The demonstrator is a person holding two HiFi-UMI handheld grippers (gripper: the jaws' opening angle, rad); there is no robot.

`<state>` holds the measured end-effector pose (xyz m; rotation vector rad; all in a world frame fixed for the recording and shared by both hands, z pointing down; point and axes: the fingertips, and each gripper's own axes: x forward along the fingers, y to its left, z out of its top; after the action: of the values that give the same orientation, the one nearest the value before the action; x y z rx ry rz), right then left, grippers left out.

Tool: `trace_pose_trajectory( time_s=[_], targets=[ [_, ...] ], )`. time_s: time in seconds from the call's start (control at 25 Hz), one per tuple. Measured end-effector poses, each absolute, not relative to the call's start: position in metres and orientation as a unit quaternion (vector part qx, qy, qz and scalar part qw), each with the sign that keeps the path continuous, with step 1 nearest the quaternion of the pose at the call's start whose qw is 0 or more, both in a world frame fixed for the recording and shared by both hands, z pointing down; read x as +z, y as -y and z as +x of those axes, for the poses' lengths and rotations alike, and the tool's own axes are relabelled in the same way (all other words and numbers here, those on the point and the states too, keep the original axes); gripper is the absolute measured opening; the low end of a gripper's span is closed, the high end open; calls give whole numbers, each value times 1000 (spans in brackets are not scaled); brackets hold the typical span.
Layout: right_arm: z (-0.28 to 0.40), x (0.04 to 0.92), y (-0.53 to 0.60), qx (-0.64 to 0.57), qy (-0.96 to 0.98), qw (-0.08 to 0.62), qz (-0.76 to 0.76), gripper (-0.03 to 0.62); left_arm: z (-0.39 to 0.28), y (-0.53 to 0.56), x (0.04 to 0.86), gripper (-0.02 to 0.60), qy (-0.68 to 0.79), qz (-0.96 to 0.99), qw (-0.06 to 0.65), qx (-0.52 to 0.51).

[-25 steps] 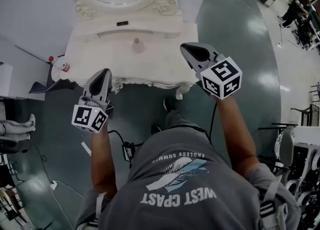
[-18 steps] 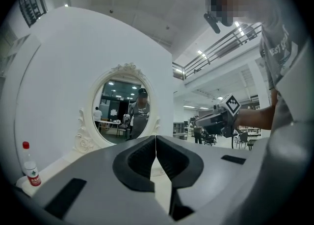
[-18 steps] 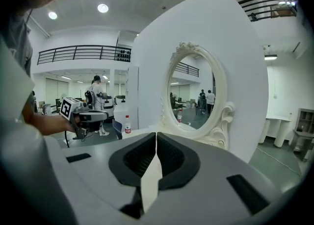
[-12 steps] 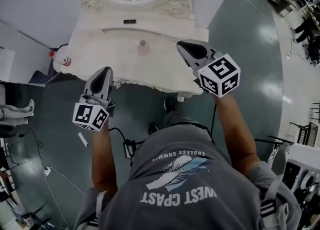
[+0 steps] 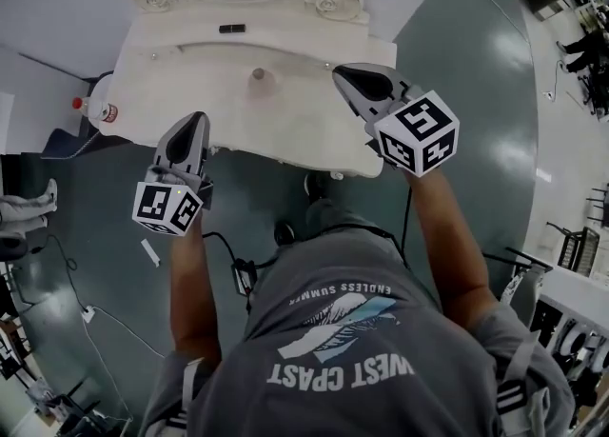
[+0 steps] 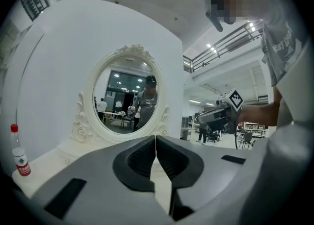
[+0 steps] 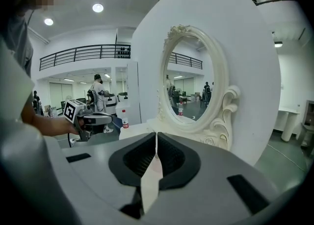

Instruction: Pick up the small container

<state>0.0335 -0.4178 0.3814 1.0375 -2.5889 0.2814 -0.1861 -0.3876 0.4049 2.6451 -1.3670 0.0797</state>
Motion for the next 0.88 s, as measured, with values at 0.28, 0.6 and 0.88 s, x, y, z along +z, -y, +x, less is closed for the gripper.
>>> trace_pose_trajectory(
  time_s=[0.28,0.6,0.88],
  targets=[
    [56,415,453,118,903,181,371,29,-166,436,444,18,449,887,98,41],
    [84,455,490,142,892,196,383,29,-138,495,494,18,432,892,116,57],
    [105,494,511,162,880,206,396,29,-116,532,551,20,414,897,135,75]
  ],
)
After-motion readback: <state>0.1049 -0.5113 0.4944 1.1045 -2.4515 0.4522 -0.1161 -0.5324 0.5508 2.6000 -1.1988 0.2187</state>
